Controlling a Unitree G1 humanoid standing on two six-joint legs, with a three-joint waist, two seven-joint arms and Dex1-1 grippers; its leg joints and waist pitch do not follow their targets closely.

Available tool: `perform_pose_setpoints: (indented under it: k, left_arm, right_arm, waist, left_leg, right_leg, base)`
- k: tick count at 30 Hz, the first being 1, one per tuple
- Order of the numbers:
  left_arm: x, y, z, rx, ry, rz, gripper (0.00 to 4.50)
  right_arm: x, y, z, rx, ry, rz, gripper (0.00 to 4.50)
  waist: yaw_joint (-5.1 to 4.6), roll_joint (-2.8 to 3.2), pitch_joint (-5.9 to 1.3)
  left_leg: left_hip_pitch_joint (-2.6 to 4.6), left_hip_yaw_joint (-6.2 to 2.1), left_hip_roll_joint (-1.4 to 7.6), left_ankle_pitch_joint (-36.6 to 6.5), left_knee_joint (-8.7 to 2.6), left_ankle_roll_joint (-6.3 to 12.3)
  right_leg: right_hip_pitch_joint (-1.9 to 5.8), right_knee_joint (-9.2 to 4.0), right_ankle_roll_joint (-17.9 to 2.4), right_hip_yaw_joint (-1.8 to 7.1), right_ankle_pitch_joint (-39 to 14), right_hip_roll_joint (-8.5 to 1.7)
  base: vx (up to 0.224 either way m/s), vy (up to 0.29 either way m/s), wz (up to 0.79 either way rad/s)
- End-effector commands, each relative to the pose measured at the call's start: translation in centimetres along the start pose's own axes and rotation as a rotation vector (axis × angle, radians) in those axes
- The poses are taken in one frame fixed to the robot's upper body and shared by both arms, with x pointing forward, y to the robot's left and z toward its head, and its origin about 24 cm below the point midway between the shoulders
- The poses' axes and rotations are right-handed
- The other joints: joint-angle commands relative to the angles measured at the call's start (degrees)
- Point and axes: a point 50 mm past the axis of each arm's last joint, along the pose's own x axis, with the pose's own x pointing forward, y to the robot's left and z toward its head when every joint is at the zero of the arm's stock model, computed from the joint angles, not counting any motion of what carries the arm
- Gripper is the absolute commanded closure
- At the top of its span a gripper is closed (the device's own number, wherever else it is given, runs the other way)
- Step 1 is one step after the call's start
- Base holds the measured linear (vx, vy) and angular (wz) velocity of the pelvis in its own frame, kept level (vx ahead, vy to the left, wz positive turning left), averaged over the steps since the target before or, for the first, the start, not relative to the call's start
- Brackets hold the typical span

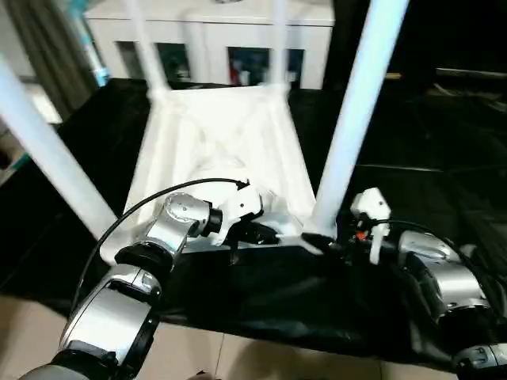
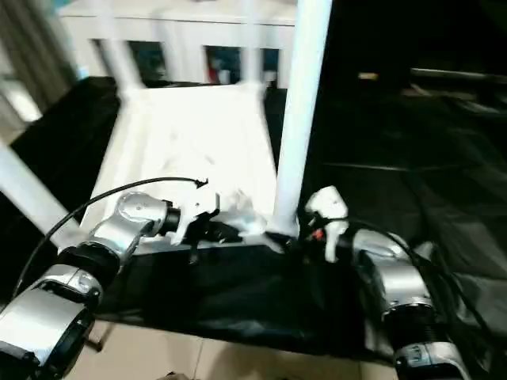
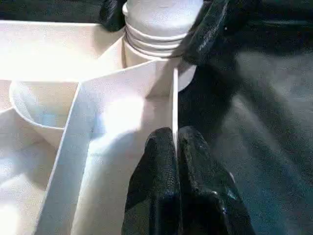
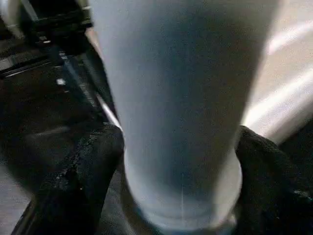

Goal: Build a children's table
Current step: Rotate leg to tighten

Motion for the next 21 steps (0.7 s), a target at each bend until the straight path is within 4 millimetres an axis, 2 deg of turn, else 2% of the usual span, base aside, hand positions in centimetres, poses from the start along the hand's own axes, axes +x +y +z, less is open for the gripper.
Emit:
perform_pose_setpoints:
  k: [1,5,9,13,16,19,20,21]
  left_arm:
    - [-0.3,-0.2,0.4,0.029,-0.013,-0.067,4.50]
    - [-0.6,-0.2,0.3,0.029,-0.011,-0.077,4.50]
    - [-0.6,-0.2,0.2,0.023,-0.012,-0.073,4.50]
    - [-0.6,-0.2,0.1,0.020,-0.014,-0.054,4.50]
    - [-0.3,0.3,0.4,0.001,-0.035,0.025,4.50]
    - [0.3,1.0,0.4,-0.025,-0.024,0.163,4.50]
    - [0.7,1.3,0.6,-0.030,-0.028,0.213,4.50]
    - [1.0,1.4,0.7,-0.033,-0.032,0.241,4.50]
  right_arm:
    - [-0.3,-0.3,0.0,-0.012,0.025,0.022,0.90]
    - [-0.1,-0.4,0.4,-0.003,0.012,0.046,1.25]
    - [0.3,0.0,0.3,0.005,0.012,0.079,1.61]
    - [0.6,0.4,-0.1,0.019,0.011,0.090,1.75]
    - [0.8,0.3,-0.5,0.034,0.014,0.027,1.78]
    - [1.6,-0.4,-1.5,0.056,0.032,-0.183,1.78]
    - [2.1,-0.7,-1.8,0.078,0.031,-0.282,1.79]
    - [2.3,-0.9,-2.1,0.093,0.030,-0.341,1.79]
  waist:
    - [0.36,-0.76,-3.95]
    - [0.74,-0.95,-3.94]
    - [0.89,-1.08,-4.03]
    - [0.92,-0.96,-4.07]
    - [0.82,-0.93,-4.04]
    - [0.49,-0.80,-3.59]
    - [0.10,-1.01,-3.49]
    - [-0.18,-0.92,-3.34]
  left_leg:
    - [0.73,-2.12,5.35,-7.6,-3.96,6.35]
    - [0.67,-2.13,5.36,-7.4,-4.02,5.86]
    - [0.57,-2.12,5.26,-6.2,-3.87,6.22]
    - [0.60,-2.13,5.27,-5.8,-3.83,6.41]
    - [0.60,-2.17,5.31,-6.3,-3.88,5.97]
    - [0.66,-2.17,5.08,-9.7,-4.10,3.93]
    - [0.72,-2.30,4.86,-11.0,-4.23,2.37]
    - [0.82,-2.48,4.63,-12.3,-4.36,1.27]
  right_leg:
    - [3.32,-3.04,-14.9,3.79,-7.1,-4.90]
    - [3.40,-2.79,-15.2,3.90,-5.8,-5.09]
    - [3.50,-2.72,-15.0,3.89,-5.3,-5.13]
    - [3.45,-2.70,-14.9,3.84,-5.0,-5.08]
    - [3.43,-2.76,-14.8,3.84,-5.4,-5.06]
    - [3.20,-3.65,-13.7,3.87,-11.3,-5.15]
    - [3.15,-4.08,-12.7,3.90,-14.8,-5.20]
    - [3.21,-4.53,-11.4,3.89,-18.8,-5.33]
  base:
    - [0.000,0.000,0.00]
    - [0.000,0.000,0.00]
    - [0.000,0.000,0.00]
    - [0.000,0.000,0.00]
    - [0.000,0.000,0.00]
    - [0.000,0.000,0.00]
    - [0.000,0.000,0.00]
    - [0.000,0.000,0.00]
